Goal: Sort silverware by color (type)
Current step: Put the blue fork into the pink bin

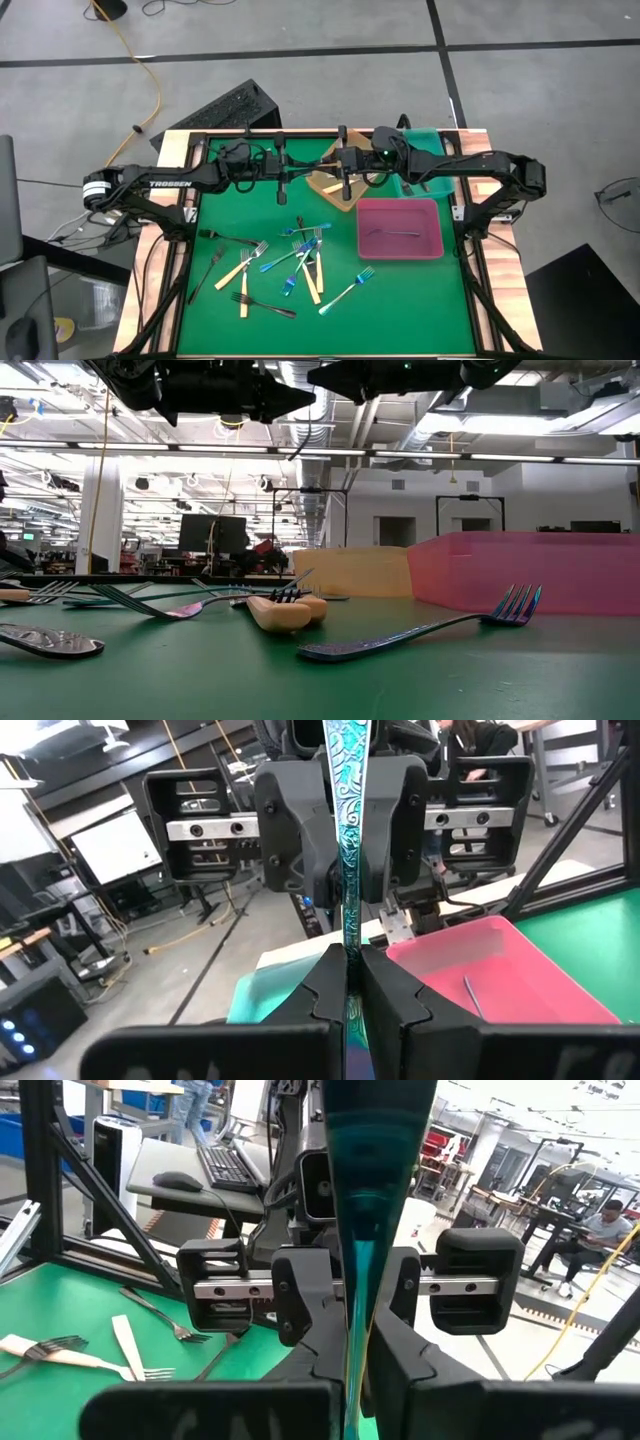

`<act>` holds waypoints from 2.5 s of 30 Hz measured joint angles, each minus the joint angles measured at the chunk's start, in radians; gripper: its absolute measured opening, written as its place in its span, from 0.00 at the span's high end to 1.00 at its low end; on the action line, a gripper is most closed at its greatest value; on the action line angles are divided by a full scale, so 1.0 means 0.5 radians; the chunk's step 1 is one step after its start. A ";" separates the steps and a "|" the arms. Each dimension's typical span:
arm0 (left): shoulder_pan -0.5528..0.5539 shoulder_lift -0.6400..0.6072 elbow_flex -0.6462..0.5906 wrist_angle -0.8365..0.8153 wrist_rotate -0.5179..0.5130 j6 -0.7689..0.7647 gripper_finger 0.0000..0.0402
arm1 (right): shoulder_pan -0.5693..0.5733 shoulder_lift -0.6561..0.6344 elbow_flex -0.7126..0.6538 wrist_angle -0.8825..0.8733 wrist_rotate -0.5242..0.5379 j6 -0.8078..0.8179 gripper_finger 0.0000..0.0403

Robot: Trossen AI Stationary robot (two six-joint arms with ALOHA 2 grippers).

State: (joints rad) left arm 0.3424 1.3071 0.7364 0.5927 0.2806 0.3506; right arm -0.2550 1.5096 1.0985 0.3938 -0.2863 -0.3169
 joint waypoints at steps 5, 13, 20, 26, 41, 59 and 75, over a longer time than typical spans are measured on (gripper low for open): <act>-0.003 -0.001 0.000 -0.001 -0.076 -0.050 0.99 | 0.000 -0.001 0.000 -0.003 0.016 0.010 0.90; -0.005 -0.006 0.094 -0.313 -0.272 -0.093 0.81 | -0.019 0.001 0.001 -0.048 0.026 0.111 0.90; -0.007 -0.010 0.279 -0.792 -0.403 -0.046 0.68 | -0.060 -0.016 0.001 -0.253 0.083 0.305 0.90; -0.006 -0.011 0.409 -1.189 -0.543 0.012 0.67 | -0.099 -0.142 0.067 -0.790 0.237 0.386 0.90; -0.006 -0.011 0.578 -1.627 -0.802 0.099 0.67 | -0.042 -0.289 0.601 -2.529 0.278 0.616 0.90; -0.006 -0.011 0.578 -1.693 -0.780 0.041 0.67 | 0.228 -0.256 0.124 -3.020 0.195 0.991 0.90; -0.006 -0.011 0.578 -1.697 -0.778 0.008 0.67 | 0.159 -0.140 -0.205 -2.883 0.286 0.846 0.90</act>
State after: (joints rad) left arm 0.3393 1.3014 1.0252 -0.2558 -0.1085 0.3546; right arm -0.1756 1.4396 0.9959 -1.0476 -0.1434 0.1060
